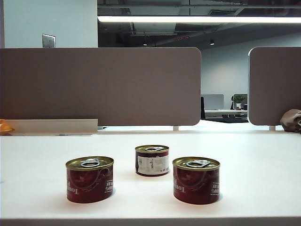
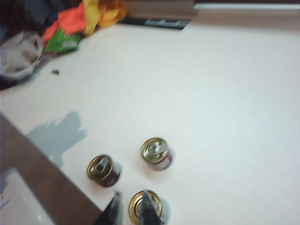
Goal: Pick up the cans one by one and stack them together.
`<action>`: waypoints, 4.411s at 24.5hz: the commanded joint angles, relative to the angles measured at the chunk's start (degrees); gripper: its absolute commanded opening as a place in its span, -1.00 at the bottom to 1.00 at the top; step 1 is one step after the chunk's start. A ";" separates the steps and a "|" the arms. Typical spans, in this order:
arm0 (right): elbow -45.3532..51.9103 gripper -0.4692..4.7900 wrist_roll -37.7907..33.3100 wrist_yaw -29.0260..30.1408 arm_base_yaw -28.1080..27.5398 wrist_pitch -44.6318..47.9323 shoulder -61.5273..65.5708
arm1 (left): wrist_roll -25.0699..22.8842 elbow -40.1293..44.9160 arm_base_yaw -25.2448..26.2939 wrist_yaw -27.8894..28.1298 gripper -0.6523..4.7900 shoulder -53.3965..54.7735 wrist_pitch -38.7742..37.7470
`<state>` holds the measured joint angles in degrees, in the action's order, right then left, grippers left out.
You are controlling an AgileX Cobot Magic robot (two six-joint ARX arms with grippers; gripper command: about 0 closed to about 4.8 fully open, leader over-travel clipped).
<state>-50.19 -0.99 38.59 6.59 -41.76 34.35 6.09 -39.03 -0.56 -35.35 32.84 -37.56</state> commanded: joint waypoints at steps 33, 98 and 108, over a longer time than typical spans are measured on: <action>-13.00 0.82 9.57 -29.70 38.32 -5.40 57.99 | 1.42 -0.15 -35.32 34.27 -0.57 5.29 -11.63; -41.24 0.17 10.03 -32.02 36.09 -15.34 77.79 | 1.25 -0.17 -35.32 34.21 -0.78 5.25 -12.37; -41.24 0.69 10.03 -32.46 36.06 -15.58 77.85 | 1.27 -0.17 -35.32 34.21 -0.78 5.25 -12.37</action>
<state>-91.15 8.91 6.07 42.48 -57.45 112.29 7.35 -39.03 -35.88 -1.28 38.20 -50.22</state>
